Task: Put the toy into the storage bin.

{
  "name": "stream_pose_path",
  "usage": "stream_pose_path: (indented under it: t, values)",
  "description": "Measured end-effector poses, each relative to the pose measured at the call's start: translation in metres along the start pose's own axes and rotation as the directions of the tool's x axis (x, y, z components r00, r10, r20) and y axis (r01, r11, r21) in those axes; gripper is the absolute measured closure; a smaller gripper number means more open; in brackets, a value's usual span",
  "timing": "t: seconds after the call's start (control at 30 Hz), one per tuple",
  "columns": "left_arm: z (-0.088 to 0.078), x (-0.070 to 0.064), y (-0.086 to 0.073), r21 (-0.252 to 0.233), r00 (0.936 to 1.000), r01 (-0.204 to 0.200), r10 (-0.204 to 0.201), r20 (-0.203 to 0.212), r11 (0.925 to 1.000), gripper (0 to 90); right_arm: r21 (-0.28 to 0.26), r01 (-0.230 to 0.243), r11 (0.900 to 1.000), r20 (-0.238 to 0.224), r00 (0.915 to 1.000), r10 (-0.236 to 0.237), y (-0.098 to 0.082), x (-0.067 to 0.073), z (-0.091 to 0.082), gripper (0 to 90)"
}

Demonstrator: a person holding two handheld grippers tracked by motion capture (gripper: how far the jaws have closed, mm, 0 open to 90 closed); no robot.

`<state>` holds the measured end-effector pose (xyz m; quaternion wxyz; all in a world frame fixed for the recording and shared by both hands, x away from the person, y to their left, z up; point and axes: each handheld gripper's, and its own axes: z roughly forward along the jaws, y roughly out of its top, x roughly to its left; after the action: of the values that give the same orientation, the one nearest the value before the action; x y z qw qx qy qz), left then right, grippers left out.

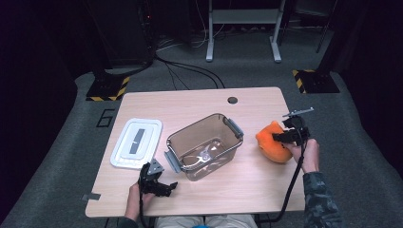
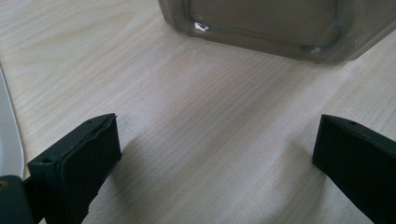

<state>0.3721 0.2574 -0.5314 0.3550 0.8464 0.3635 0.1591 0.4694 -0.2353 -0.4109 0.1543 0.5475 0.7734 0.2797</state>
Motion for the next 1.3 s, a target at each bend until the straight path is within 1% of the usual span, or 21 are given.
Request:
stream_pose_path:
  t: [0.07, 0.1, 0.13, 0.17, 0.2, 0.23, 0.27, 0.3, 0.33, 0.4, 0.43, 0.5, 0.57, 0.6, 0.67, 0.73, 0.83, 1.0, 1.1, 1.2, 1.3]
  values:
    - [0.0, 0.0, 0.0, 0.0, 1.0, 0.0, 0.0, 0.0, 1.0, 0.7, 0.011, 0.018, 1.0, 0.003, 0.9998, -0.018, 0.0, 0.006, 0.002, 53.8]
    - [0.0, 0.0, 0.0, -0.001, 1.0, 0.001, -0.001, 0.0, 1.0, 0.7, 0.026, 0.035, 0.999, 0.011, 0.9993, -0.035, 0.0, 0.009, 0.005, 49.1]
    - [0.0, 0.0, 0.0, 0.0, 1.0, 0.0, 0.0, 0.0, 1.0, 0.7, 0.042, 0.059, 0.997, 0.023, 0.9979, -0.06, 0.0, 0.012, 0.009, 45.4]
    - [0.0, 0.0, 0.0, 0.0, 1.0, 0.0, 0.0, 0.0, 1.0, 0.7, 0.04, 0.107, 0.993, 0.046, 0.993, -0.109, 0.0, 0.015, 0.012, 38.7]
    - [0.0, 0.0, 0.0, 0.0, 1.0, 0.0, 0.0, 0.0, 1.0, 0.7, 0.039, 0.139, 0.989, 0.059, 0.9882, -0.141, 0.001, 0.018, 0.012, 35.2]
    - [0.0, 0.0, 0.0, 0.0, 1.0, 0.001, -0.001, 0.0, 1.0, 0.6, 0.045, 0.178, 0.983, 0.08, 0.9801, -0.182, 0.001, 0.021, 0.013, 32.4]
    - [0.0, 0.0, 0.0, 0.0, 1.0, 0.0, 0.0, 0.0, 1.0, 0.7, 0.045, 0.261, 0.964, 0.112, 0.9579, -0.265, 0.002, 0.026, 0.015, 30.3]
    - [0.0, 0.0, 0.0, 0.0, 1.0, 0.0, 0.0, 0.0, 1.0, 0.7, 0.047, 0.315, 0.948, 0.132, 0.9388, -0.318, 0.001, 0.029, 0.016, 29.1]
    - [0.0, 0.0, 0.0, 0.0, 1.0, 0.0, 0.0, 0.0, 1.0, 0.7, 0.053, 0.338, 0.94, 0.138, 0.9296, -0.342, 0.002, 0.031, 0.017, 27.4]
    - [0.0, 0.0, 0.0, 0.0, 1.0, 0.0, 0.0, 0.0, 1.0, 0.7, 0.06, 0.365, 0.929, 0.135, 0.9193, -0.37, 0.002, 0.031, 0.02, 28.1]
    - [0.0, 0.0, 0.0, 0.0, 1.0, 0.0, 0.0, 0.0, 1.0, 0.6, 0.062, 0.349, 0.935, 0.13, 0.9263, -0.354, 0.002, 0.03, 0.021, 30.0]
    - [0.0, 0.0, 0.0, 0.0, 1.0, 0.0, 0.0, 0.0, 1.0, 0.7, 0.062, 0.329, 0.942, 0.093, 0.9382, -0.333, 0.002, 0.026, 0.023, 37.1]
    - [0.0, 0.0, 0.0, 0.0, 1.0, 0.0, 0.0, 0.0, 1.0, 0.7, 0.063, 0.314, 0.947, 0.057, 0.9466, -0.317, 0.001, 0.022, 0.024, 45.9]
    - [0.0, 0.0, 0.0, 0.0, 1.0, 0.0, 0.0, 0.0, 1.0, 0.7, 0.063, 0.31, 0.949, 0.044, 0.9487, -0.313, 0.001, 0.021, 0.024, 51.2]
    - [0.0, 0.0, 0.0, 0.0, 1.0, 0.0, 0.0, 0.0, 1.0, 0.7, 0.057, 0.299, 0.953, 0.031, 0.9531, -0.301, 0.001, 0.02, 0.023, 57.1]
    - [0.0, 0.0, 0.0, 0.0, 1.0, 0.0, 0.0, 0.0, 1.0, 0.7, 0.047, 0.303, 0.952, 0.027, 0.9521, -0.305, 0.0, 0.021, 0.021, 60.8]
    - [0.0, 0.0, 0.0, 0.0, 1.0, 0.0, 0.0, 0.0, 1.0, 0.7, 0.037, 0.296, 0.954, 0.032, 0.9542, -0.298, 0.0, 0.023, 0.018, 63.4]
    - [0.0, 0.0, 0.0, 0.0, 1.0, 0.0, 0.0, 0.0, 1.0, 0.7, 0.035, 0.243, 0.969, 0.04, 0.969, -0.244, 0.002, 0.026, 0.013, 64.5]
    - [0.0, 0.0, 0.0, -0.001, 1.0, 0.001, -0.001, 0.0, 1.0, 0.7, 0.009, 0.194, 0.981, 0.027, 0.9806, -0.194, 0.004, 0.025, 0.01, 64.6]
    - [0.0, 0.0, 0.0, 0.0, 1.0, 0.0, 0.0, 0.0, 1.0, 0.7, -0.012, 0.155, 0.988, 0.024, 0.9877, -0.154, 0.006, 0.025, 0.005, 64.5]
    - [0.0, 0.0, 0.0, 0.0, 1.0, 0.0, 0.0, 0.0, 1.0, 0.7, -0.034, 0.128, 0.991, 0.017, 0.9917, -0.127, 0.01, 0.026, -0.001, 64.4]
